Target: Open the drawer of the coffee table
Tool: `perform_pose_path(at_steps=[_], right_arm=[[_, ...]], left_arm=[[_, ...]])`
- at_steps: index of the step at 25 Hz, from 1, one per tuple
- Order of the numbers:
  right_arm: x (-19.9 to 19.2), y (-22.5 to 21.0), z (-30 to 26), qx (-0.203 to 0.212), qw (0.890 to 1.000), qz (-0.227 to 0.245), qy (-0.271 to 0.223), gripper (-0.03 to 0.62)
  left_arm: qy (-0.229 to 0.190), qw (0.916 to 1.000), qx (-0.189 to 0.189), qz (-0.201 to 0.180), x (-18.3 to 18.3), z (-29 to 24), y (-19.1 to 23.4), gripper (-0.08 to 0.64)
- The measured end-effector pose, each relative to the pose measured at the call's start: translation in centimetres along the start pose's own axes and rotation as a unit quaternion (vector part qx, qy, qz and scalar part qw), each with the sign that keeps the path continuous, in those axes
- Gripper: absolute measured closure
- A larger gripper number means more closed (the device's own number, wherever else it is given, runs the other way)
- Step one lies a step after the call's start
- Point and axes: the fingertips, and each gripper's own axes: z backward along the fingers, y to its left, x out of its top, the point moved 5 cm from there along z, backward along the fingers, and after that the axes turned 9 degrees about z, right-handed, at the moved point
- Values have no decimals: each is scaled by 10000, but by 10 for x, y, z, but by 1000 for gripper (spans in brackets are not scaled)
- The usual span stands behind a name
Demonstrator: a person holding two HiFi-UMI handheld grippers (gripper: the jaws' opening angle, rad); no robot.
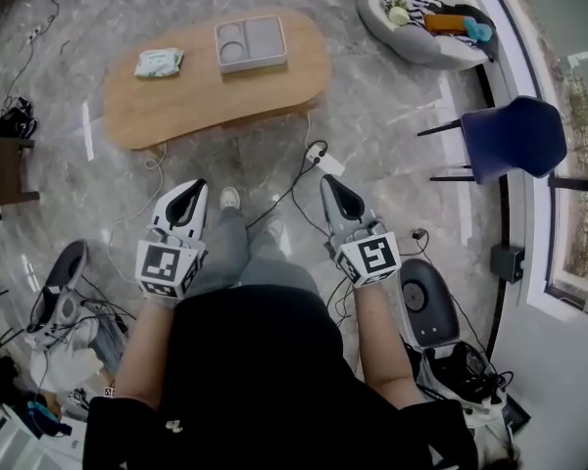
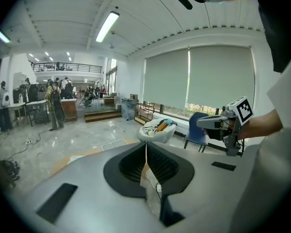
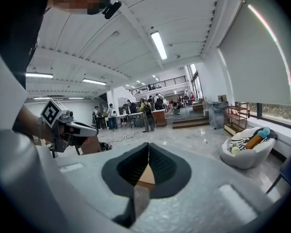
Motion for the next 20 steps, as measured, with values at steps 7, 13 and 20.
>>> perform_pose_path(at_steps=[7, 13, 20], right_arm=[[-23, -11, -22, -141, 9995, 7, 279, 592], [-41, -24, -51, -232, 9980, -34, 593, 592], [-70, -41, -94, -232, 9952, 45, 950, 546]], left_arm=[[146, 9998, -72, 116, -17, -28, 24, 549], [315, 9988, -247, 268, -30, -60, 50, 549], [609, 9970, -327, 339, -54, -99, 79, 544]])
